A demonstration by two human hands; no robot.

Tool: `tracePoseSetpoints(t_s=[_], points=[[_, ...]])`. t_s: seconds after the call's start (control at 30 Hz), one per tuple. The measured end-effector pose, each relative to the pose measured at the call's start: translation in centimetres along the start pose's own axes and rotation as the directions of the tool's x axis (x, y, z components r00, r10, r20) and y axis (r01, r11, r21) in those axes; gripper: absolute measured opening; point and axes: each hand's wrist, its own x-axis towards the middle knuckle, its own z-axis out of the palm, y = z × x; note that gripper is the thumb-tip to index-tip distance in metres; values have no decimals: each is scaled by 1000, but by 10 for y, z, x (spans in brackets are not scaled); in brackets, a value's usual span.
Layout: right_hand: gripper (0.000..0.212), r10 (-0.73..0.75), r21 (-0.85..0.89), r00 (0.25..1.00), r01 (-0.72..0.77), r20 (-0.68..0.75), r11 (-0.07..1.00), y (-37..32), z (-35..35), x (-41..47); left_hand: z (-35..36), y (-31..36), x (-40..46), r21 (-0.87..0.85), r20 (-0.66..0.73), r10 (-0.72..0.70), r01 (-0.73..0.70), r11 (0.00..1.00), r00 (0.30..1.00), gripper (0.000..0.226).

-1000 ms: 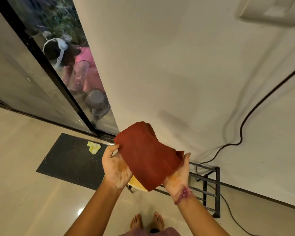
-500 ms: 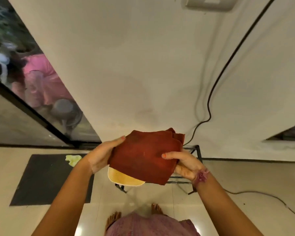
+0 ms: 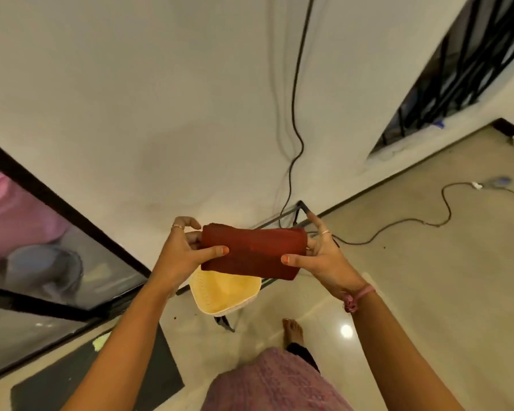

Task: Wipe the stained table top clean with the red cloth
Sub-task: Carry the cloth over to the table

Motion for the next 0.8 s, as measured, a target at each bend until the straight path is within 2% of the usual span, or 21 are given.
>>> tracePoseSetpoints(t_s=[0.1,0.23,0.3,0.4,0.5,0.57,0.63,0.67,0.73,0.8], points=[[81,-136,-241,984,105,-116,965,5,-5,-33,18,7,-4,208,130,96,-122,971,987,68],[61,-257,-567,913,36,-316,823,18,-28,-84,63,17,-14,517,288,201,-328,791,936,53],[52,-315,-671,858,-46,-406,740,27,-40,-110,92,21,-22,578,351,214,-390,717,912,51],[31,-393,-747,762,-172,-514,643,44,-60,-159,143,23,-43,610,472,286,-543,577,834,38],[24,-391,-704,686,-251,-614,664,68,-82,-217,190,22,-66,540,607,363,-702,464,707,27],[15,-338,-609,668,-219,-663,762,86,-97,-267,218,19,-85,457,701,307,-735,501,644,26],[10,-265,-399,670,-53,-694,915,98,-104,-318,240,16,-103,343,812,174,-696,631,557,25],[11,-222,-264,668,39,-711,964,106,-104,-343,252,15,-117,286,867,81,-625,726,492,26],[11,-153,-62,643,162,-751,985,126,-102,-392,277,11,-158,219,931,-64,-409,886,359,33],[12,-88,90,601,261,-794,961,148,-96,-429,299,2,-201,190,946,-98,-282,940,310,39]])
